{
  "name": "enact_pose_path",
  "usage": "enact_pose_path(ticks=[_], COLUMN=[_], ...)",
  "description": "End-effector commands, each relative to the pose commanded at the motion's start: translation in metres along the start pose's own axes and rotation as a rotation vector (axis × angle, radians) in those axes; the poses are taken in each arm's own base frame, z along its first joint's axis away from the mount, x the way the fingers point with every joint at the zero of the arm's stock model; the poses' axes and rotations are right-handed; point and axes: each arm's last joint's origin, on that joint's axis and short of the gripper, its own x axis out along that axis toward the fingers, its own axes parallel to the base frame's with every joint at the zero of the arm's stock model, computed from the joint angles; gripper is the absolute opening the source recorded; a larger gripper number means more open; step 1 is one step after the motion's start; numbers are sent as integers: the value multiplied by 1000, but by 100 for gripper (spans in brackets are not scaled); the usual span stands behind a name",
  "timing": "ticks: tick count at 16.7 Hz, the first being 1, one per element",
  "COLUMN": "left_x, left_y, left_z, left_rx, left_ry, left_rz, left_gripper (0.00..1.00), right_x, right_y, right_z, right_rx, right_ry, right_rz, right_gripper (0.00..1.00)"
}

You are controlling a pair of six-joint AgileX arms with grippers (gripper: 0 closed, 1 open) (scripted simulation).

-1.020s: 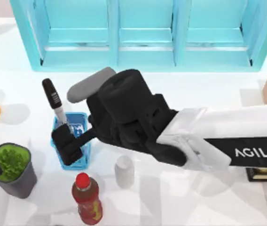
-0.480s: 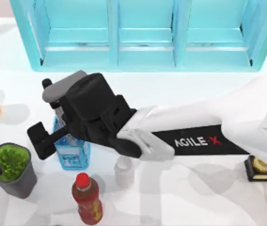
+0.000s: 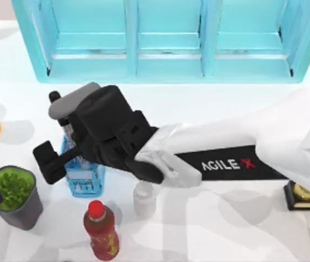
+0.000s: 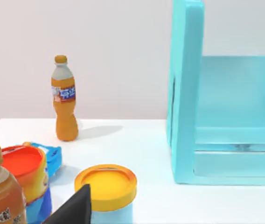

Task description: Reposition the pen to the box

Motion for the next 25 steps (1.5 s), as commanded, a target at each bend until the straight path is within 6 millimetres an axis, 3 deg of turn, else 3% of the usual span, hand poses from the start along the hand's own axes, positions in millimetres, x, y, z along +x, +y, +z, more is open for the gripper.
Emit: enact_pose_path(ticks=[9, 20, 25], left_x=[0, 0, 0], left_y=[0, 0, 0], left_z=[0, 0, 0], left_rx=[0, 0, 0], left_ry=[0, 0, 0], left_rz=[0, 0, 0], left_gripper=[100, 100, 100], right_x=[0, -4, -44], right_y=[0, -2, -21], right_z=[0, 5, 34], right_rx=[0, 4, 4], right_ry=[0, -3, 10], right_rz=[0, 3, 14], right_gripper=[2, 0, 0])
